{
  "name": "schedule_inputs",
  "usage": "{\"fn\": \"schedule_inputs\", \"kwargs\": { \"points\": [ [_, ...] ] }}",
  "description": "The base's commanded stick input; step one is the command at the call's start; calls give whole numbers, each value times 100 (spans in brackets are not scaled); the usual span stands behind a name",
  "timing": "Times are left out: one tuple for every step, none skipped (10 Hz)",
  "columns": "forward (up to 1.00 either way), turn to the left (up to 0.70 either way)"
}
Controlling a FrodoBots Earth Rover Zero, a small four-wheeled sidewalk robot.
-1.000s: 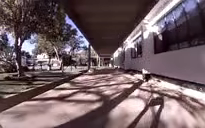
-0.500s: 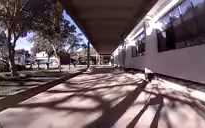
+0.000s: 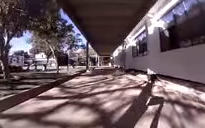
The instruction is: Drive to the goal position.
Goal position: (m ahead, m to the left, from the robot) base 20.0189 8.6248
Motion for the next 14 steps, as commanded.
{"fn": "schedule_inputs", "kwargs": {
  "points": [
    [70,0],
    [70,0],
    [70,0],
    [70,0],
    [70,0],
    [70,0],
    [70,0],
    [70,0],
    [70,0],
    [70,0],
    [70,0],
    [70,-12],
    [70,-30],
    [70,-35]
  ]
}}
